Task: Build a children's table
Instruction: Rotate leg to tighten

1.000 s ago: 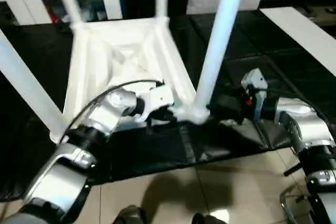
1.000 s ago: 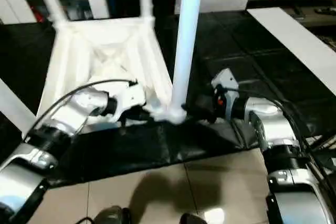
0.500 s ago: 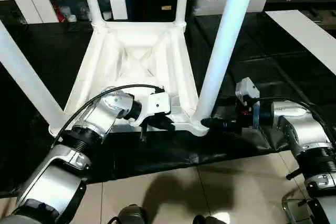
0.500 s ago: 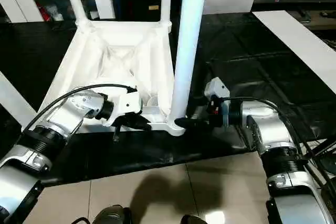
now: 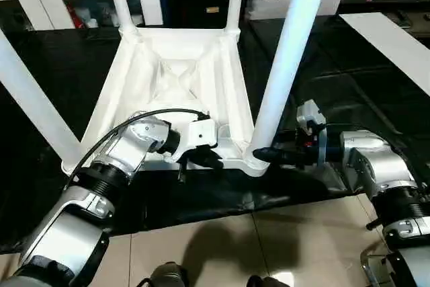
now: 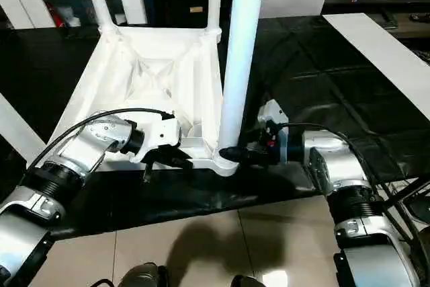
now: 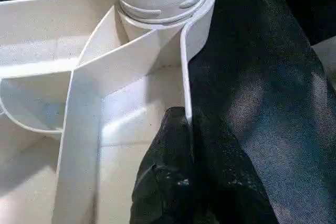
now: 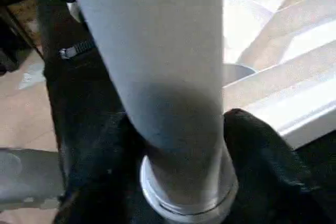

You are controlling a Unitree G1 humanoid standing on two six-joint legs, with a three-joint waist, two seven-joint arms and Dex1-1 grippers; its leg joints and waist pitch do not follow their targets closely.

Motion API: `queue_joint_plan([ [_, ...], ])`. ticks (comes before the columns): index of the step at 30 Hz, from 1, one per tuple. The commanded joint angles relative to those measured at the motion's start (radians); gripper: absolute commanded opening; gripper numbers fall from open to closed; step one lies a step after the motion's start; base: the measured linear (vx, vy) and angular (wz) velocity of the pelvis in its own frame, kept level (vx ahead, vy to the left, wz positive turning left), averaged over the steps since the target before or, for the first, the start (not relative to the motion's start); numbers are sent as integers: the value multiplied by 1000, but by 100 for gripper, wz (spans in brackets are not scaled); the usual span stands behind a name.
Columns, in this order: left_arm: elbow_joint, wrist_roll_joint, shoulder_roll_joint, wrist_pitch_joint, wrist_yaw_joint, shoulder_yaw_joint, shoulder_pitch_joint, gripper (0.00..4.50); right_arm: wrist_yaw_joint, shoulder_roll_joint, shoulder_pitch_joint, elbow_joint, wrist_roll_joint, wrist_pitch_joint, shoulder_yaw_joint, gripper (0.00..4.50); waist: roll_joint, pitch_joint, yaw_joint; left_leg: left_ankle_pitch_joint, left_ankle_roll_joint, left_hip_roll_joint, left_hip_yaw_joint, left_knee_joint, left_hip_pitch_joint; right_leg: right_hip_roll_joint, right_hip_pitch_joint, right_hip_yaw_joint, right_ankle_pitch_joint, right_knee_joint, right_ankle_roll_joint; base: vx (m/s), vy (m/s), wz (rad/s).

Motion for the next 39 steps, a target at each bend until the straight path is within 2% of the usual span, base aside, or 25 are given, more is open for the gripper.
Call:
queue_joint_plan([
  [1, -23, 9, -7, -15, -57, -47, 15, 0, 13, 0, -10, -16, 16, 6, -3, 224, -5, -91, -5, -179, 73, 57, -17, -68, 27, -64, 64, 40, -221, -58, -248, 0, 0, 0],
  [6, -24, 6, -6, -9, -59, -45, 14, 0, 39, 2, 8, -37, 28, 24, 8, 198, -5, -92, -6, -180, 68, 57, -17, -69, 28, -64, 64, 39, -223, -57, -247, 0, 0, 0],
  [14, -24, -1, -10, 1, -54, -37, 14, 0, 37, 6, 20, -54, 33, 42, 8, 196, -4, -92, -5, -182, 67, 57, -17, -68, 29, -65, 64, 40, -221, -58, -248, 0, 0, 0],
  [16, -30, -10, -19, 33, -38, -24, 12, 0, 6, 14, 27, -63, 32, 62, 3, 196, -6, -90, -6, -183, 66, 57, -16, -69, 29, -64, 63, 40, -227, -58, -248, 0, 0, 0],
  [17, -29, -14, -36, 88, 1, -6, 3, 0, -72, 32, 25, -58, 13, 73, -6, 196, -5, -88, -6, -184, 64, 57, -17, -70, 28, -64, 63, 41, -233, -58, -248, 0, 0, 0],
  [19, -25, -20, -55, 128, 39, 10, -6, 0, -164, 57, 15, -45, -11, 78, -17, 196, -5, -85, -9, -206, 51, 55, -18, -72, 28, -66, 62, 40, -277, -64, -238, 0, 0, 0],
  [22, -18, -43, -101, 192, 110, 45, -22, 0, -355, 111, -17, -6, -52, 113, -41, 195, -5, -75, -24, -280, 12, 51, -23, -80, 30, -66, 59, 38, -420, -79, -195, 0, 0, 0],
  [24, -8, -47, -146, 247, 178, 67, -37, 0, -491, 163, -49, 19, -55, 153, -75, 195, -9, -71, -48, -333, -16, 45, -30, -84, 33, -70, 59, 32, -542, -94, -147, 0, 0, 0],
  [25, -7, -47, -150, 252, 186, 69, -38, 0, -505, 168, -52, 22, -55, 157, -79, 195, -10, -70, -53, -339, -18, 43, -33, -83, 34, -70, 58, 30, -565, -99, -136, 0, 0, 0],
  [26, -2, -43, -185, 296, 243, 82, -48, 0, -619, 206, -83, 54, -59, 180, -107, 195, -10, -71, -65, -340, -13, 41, -33, -83, 31, -69, 61, 28, -586, -104, -120, 0, 0, 0],
  [27, 2, -42, -201, 310, 272, 90, -54, 0, -663, 220, -95, 69, -63, 179, -116, 195, -9, -71, -73, -330, -12, 40, -36, -85, 26, -69, 65, 24, -585, -106, -112, 0, 0, 0],
  [28, 16, -40, -238, 344, 346, 112, -68, 0, -764, 252, -121, 99, -69, 174, -136, 195, -8, -71, -77, -332, -12, 41, -36, -85, 26, -70, 63, 24, -586, -107, -109, 0, 0, 0],
  [29, 29, -41, -263, 357, 395, 129, -80, 0, -823, 272, -139, 119, -69, 167, -151, 194, -6, -72, -89, -343, -18, 40, -36, -83, 30, -67, 58, 21, -580, -108, -114, 0, 0, 0],
  [30, 42, -48, -290, 355, 448, 149, -93, 0, -874, 291, -155, 141, -65, 161, -165, 194, -8, -74, -94, -344, -11, 38, -37, -82, 31, -67, 61, 18, -567, -113, -115, 0, 0, 0],
  [31, 42, -48, -290, 355, 449, 149, -94, 0, -874, 291, -155, 141, -65, 161, -165, 194, -7, -74, -99, -337, -4, 37, -36, -83, 27, -66, 64, 18, -550, -113, -118, 0, 0, 0],
  [32, 52, -70, -338, 356, 519, 186, -116, 0, -959, 315, -184, 186, -84, 134, -173, 194, -5, -80, -99, -313, 6, 39, -36, -84, 24, -66, 69, 18, -495, -109, -129, 0, 0, 0],
  [33, 53, -77, -353, 358, 535, 194, -123, 0, -990, 319, -194, 205, -100, 115, -168, 194, -11, -84, -105, -281, 12, 41, -36, -85, 15, -66, 77, 16, -422, -102, -148, 0, 0, 0],
  [35, 53, -72, -366, 362, 551, 195, -130, 0, -1020, 326, -207, 227, -129, 89, -157, 194, -10, -87, -107, -243, 28, 38, -34, -81, 9, -67, 80, 15, -346, -93, -170, 0, 0, 0],
  [38, 48, -61, -364, 372, 559, 194, -128, 0, -995, 329, -207, 224, -133, 49, -152, 194, -17, -92, -102, -197, 74, 34, -22, -70, 16, -66, 75, 19, -276, -90, -199, 0, 0, 0],
  [39, 48, -60, -364, 373, 561, 194, -128, 0, -992, 329, -208, 225, -132, 47, -152, 228, -15, -94, -98, -171, 92, 33, -20, -68, 17, -65, 76, 19, -247, -87, -214, 67, -41, 3],
])
